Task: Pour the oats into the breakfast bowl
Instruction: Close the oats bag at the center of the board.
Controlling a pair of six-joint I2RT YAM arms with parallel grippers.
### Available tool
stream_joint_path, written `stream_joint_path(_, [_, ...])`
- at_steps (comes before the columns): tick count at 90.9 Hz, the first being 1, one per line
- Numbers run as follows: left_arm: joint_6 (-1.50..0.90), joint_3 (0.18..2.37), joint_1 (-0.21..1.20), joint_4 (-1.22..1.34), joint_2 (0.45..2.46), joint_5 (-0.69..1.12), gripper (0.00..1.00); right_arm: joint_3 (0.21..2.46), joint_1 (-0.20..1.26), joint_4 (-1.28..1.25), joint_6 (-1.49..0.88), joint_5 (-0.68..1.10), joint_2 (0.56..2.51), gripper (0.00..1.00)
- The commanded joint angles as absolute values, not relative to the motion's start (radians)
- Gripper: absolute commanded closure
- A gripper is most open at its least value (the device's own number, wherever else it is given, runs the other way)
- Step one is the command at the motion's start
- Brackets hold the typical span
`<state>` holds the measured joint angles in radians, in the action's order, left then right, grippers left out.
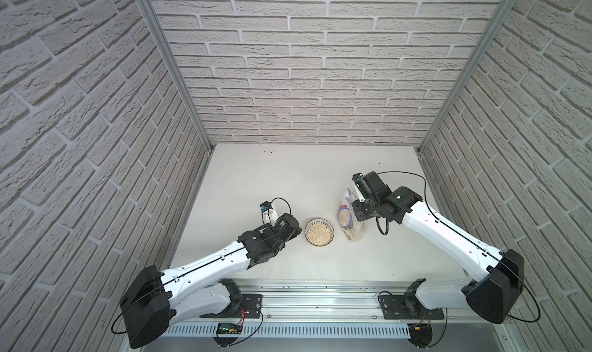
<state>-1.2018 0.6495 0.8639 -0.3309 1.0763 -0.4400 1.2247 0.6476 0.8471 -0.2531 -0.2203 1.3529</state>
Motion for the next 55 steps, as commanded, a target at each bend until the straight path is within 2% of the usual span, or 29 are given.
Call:
stream_joint_path(1, [-1.196, 0.666, 0.868, -0.313, 1.082, -0.44, 0.23, 1.282, 0.644, 0.842, -0.235, -0.241, 1.371, 0.93])
stream_joint_path(6, [-1.198, 0.666, 0.869, -0.313, 1.081, -0.442, 0.23, 1.297, 0.644, 0.848, -0.234, -0.234, 1.378, 0.96])
stream_joint_path(29, [-1.193, 0.666, 0.868, -0.309, 1.08, -0.445, 0.24, 1.251, 0.625, 0.786, -0.24, -0.195, 1.332, 0.96])
stream_joint_path(33, [-1.193, 0.666, 0.869, -0.306, 1.08, -0.443, 0.24, 1.263, 0.622, 0.798, -0.242, -0.19, 1.348, 0.81])
stream_joint_path(36, [-1.193, 0.667, 0.869, -0.305, 1.081, -0.442, 0.24, 1.267, 0.62, 0.8, -0.24, -0.191, 1.36, 0.74])
stream_joint_path(42, [-1.192, 0.667, 0.868, -0.302, 1.081, -0.441, 0.24, 1.275, 0.616, 0.787, -0.236, -0.187, 1.382, 0.68])
stream_joint_path(50, [-1.189, 0.667, 0.869, -0.305, 1.079, -0.442, 0.24, 1.292, 0.61, 0.766, -0.229, -0.174, 1.413, 0.7])
stream_joint_path(55, [-1.19, 0.667, 0.868, -0.307, 1.077, -0.443, 0.24, 1.307, 0.606, 0.759, -0.224, -0.168, 1.437, 0.82])
